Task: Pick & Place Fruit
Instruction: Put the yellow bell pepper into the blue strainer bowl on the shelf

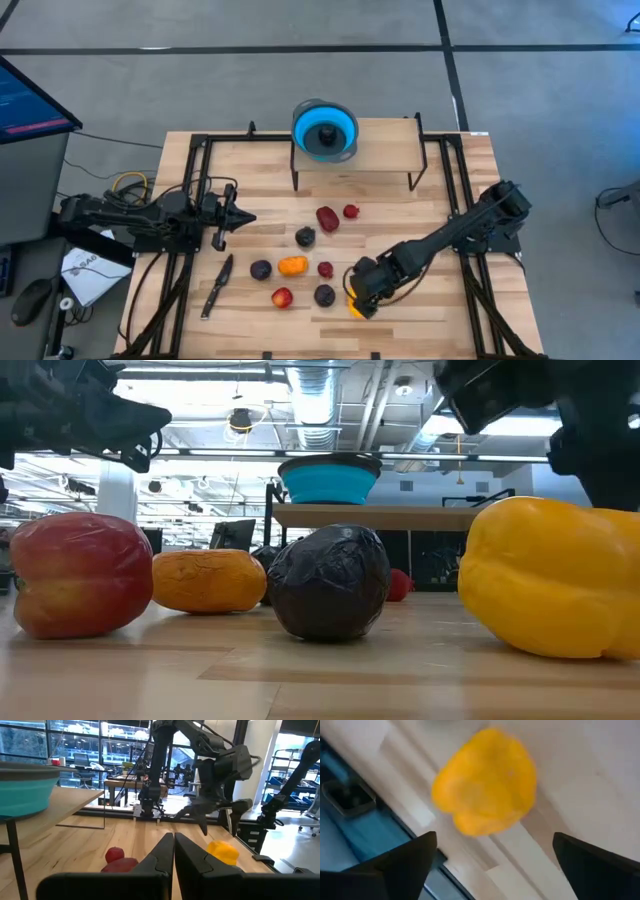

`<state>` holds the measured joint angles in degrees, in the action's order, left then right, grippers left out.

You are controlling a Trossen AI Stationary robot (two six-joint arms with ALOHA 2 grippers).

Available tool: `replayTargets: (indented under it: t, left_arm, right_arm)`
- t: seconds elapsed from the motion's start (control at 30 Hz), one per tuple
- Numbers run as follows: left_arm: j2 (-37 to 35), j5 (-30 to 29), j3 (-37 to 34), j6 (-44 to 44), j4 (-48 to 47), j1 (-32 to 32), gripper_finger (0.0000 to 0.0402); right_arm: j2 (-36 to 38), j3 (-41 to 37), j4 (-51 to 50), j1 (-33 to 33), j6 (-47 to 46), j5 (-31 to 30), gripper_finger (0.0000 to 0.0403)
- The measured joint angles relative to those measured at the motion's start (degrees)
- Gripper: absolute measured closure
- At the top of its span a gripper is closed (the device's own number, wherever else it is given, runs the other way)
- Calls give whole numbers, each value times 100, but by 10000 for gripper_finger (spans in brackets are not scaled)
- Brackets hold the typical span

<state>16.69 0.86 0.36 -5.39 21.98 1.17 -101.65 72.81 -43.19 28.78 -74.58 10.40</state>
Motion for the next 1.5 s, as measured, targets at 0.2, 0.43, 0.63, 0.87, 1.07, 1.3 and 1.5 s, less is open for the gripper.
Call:
replayTargets:
  t: [0.2, 0.43, 0.63, 0.87, 1.07, 1.3, 1.5]
  left_arm:
    - [-2, -2, 0, 0, 8, 0, 394]
    - [-2, -2, 0, 0, 4, 0, 394]
    - [-2, -2, -2, 42, 4, 0, 394]
    - [-2, 0, -1, 42, 6, 0, 394]
    - [-2, -2, -2, 28, 6, 0, 394]
    - [-2, 0, -1, 22, 6, 0, 394]
    - [-2, -2, 0, 22, 6, 0, 394]
  right_arm:
    - [36, 14, 96, 257, -1498, -886, 13]
    - [-444, 10, 522, 523, -2571, -1336, 7]
    - [-564, 7, 484, 523, -2601, -2056, 6]
    - [-559, -132, 157, 410, -2446, -2274, 4]
    - [-561, -550, 653, 271, -2217, -2305, 11]
    - [-559, -764, 651, 173, -2081, -2606, 31]
    - [-561, -762, 634, 218, -2081, -2565, 85]
